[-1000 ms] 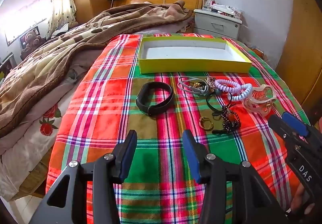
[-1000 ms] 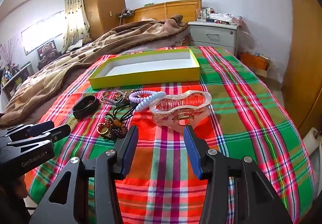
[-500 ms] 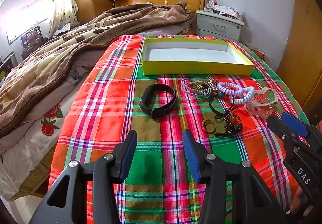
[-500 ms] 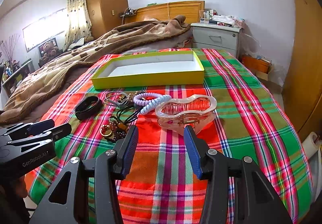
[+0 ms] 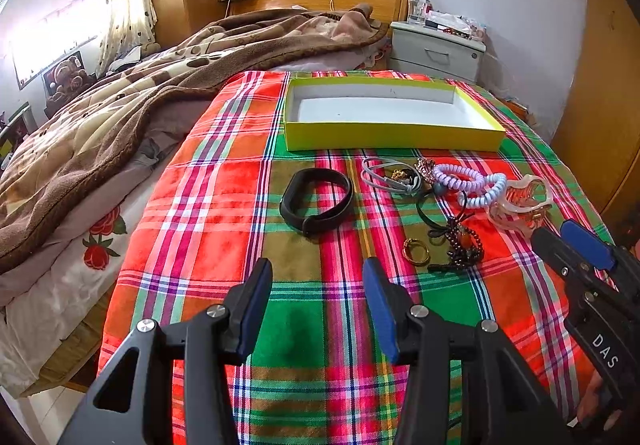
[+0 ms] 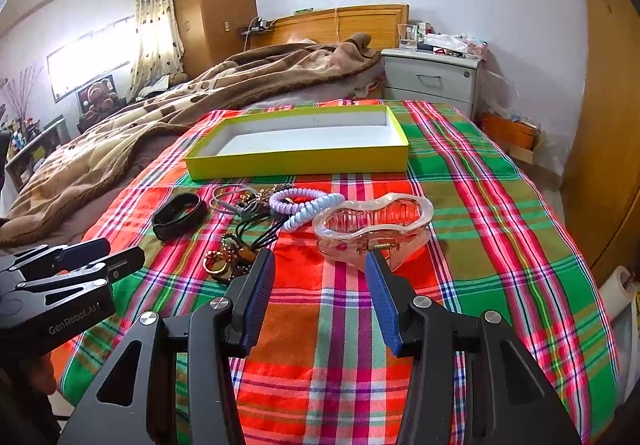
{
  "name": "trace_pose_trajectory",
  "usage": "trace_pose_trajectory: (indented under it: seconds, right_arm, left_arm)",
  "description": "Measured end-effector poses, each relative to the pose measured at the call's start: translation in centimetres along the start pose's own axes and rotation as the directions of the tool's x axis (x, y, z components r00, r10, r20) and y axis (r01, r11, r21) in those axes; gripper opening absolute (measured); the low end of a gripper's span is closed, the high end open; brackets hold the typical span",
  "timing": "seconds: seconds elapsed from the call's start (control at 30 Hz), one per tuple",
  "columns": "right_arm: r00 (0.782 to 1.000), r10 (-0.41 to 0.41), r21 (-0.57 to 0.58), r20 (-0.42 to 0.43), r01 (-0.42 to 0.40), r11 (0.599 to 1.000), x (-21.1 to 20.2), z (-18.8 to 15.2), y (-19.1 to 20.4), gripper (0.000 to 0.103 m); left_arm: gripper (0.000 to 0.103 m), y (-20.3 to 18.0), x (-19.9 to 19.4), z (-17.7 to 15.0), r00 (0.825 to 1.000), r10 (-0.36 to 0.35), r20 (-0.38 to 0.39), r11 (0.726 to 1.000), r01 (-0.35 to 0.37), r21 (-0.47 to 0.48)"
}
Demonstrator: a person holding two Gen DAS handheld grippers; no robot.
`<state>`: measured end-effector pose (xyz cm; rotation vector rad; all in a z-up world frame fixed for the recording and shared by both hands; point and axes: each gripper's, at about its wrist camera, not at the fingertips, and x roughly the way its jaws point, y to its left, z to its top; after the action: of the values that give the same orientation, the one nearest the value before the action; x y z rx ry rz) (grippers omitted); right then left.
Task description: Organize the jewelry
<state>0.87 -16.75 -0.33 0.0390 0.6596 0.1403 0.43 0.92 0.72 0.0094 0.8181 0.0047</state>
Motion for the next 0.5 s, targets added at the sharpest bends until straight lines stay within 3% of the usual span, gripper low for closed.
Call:
trace_pose_trajectory:
  seconds: [0.5]
  right_arm:
    - [1.0, 0.002, 0.0, 0.002, -0.002, 1.0, -0.33, 0.07, -0.02, 0.048]
  left_arm:
    - [0.049, 0.15, -0.14, -0.04, 1.0, 0.0, -0.003, 1.0, 0.0, 0.001]
